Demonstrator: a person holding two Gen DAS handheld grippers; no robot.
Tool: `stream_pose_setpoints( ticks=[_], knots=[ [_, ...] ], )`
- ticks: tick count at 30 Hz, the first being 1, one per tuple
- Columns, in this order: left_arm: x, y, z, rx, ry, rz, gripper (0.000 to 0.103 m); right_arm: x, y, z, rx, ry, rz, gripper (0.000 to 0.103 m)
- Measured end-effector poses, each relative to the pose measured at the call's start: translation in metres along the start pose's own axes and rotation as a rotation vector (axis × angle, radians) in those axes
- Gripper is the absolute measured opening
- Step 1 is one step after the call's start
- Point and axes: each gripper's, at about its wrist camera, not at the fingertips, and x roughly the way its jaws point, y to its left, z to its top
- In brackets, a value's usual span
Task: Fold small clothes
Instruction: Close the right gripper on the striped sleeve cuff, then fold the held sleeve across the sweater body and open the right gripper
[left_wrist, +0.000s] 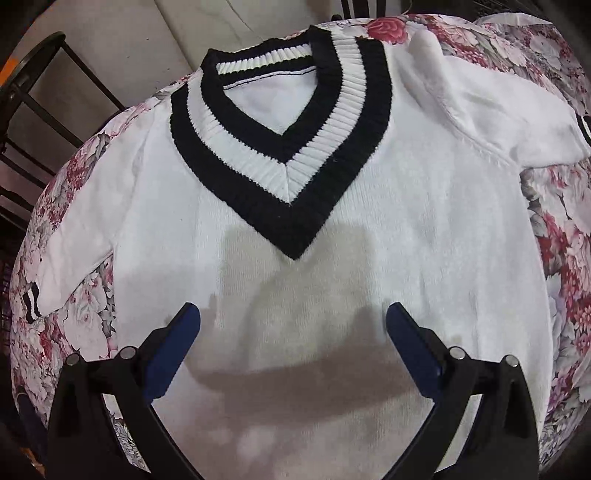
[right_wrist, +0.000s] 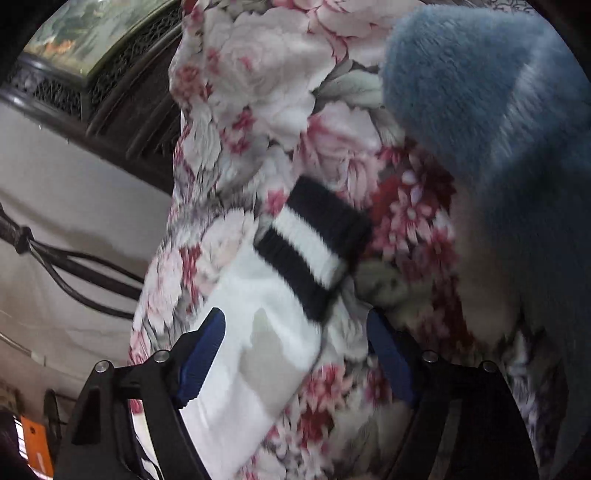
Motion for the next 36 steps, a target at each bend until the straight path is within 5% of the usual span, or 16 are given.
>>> stream_pose_setpoints(
  ticks=[2,4,6,7,13,17,26,36],
  knots=[
    [-0.002,0.003,-0.001,0.001,0.003,0.009,0.098,0.005,-0.003,0.010,0.013,-0.024,0.016,0.077],
    [0.000,0.003,-0.002,0.001,0.007,0.012,0.098,0.007,-0.005,0.017,0.025,-0.046,0.005,0.057],
    [0.000,0.006,-0.006,0.000,0.007,0.015,0.098,0.000,-0.003,0.010,0.036,-0.048,-0.011,0.021],
    [-0.001,0.008,-0.005,-0.002,0.006,0.016,0.098,0.001,-0.003,0.010,0.041,-0.040,0.001,0.011],
    [-0.007,0.024,0.007,-0.031,-0.012,0.040,0.098,-0.013,0.024,-0.004,0.014,-0.028,0.035,0.011],
    [-0.014,0.046,0.016,-0.109,-0.011,0.034,0.098,-0.021,0.079,-0.020,-0.113,-0.014,0.090,0.011],
    [-0.029,0.086,0.028,-0.232,-0.027,-0.015,0.098,-0.037,0.180,-0.088,-0.310,0.082,0.214,0.011],
    [-0.030,0.125,0.028,-0.363,-0.009,-0.043,0.098,-0.032,0.244,-0.172,-0.445,0.206,0.274,0.011]
  ],
)
